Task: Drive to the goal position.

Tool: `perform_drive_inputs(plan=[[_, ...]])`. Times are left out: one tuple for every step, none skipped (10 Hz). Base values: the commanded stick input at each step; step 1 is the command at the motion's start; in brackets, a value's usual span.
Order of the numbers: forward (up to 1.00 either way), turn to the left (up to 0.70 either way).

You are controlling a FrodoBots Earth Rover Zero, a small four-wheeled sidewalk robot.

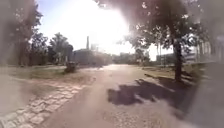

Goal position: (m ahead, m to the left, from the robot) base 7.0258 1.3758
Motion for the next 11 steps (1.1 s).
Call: perform_drive_inputs(plan=[[0.85, 0.0], [0.85, 0.0], [0.85, 0.0], [0.85, 0.0], [0.85, 0.0], [0.85, 0.0], [0.85, 0.0], [0.85, 0.0], [0.85, 0.0], [0.85, 0.0], [0.85, 0.0]])
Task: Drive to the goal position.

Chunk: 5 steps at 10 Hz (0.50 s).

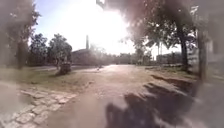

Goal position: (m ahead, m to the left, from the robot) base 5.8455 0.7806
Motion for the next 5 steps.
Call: perform_drive_inputs(plan=[[0.85, -0.01], [0.85, -0.11], [0.85, -0.19], [0.85, -0.22], [0.85, -0.24]])
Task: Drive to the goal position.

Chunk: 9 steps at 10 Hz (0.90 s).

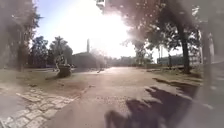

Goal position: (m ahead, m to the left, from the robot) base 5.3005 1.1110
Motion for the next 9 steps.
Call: perform_drive_inputs(plan=[[0.85, -0.27], [0.85, -0.3], [0.85, -0.33], [0.85, -0.34], [0.85, -0.3], [0.85, -0.16], [0.85, -0.02], [0.85, 0.0], [0.85, 0.0]])
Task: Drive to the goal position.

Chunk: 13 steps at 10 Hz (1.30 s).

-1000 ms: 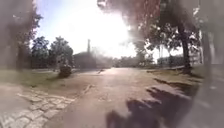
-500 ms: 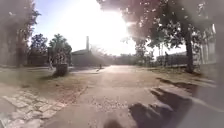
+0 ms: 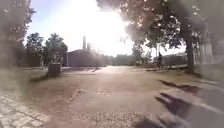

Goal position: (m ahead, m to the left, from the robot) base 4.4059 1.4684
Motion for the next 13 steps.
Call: perform_drive_inputs(plan=[[0.85, 0.0], [0.85, 0.0], [0.85, 0.0], [0.85, 0.0], [0.85, 0.0], [0.85, 0.0], [0.85, 0.0], [0.85, 0.0], [0.85, 0.0], [0.85, 0.0], [0.85, 0.0], [0.85, 0.0], [0.85, 0.0]])
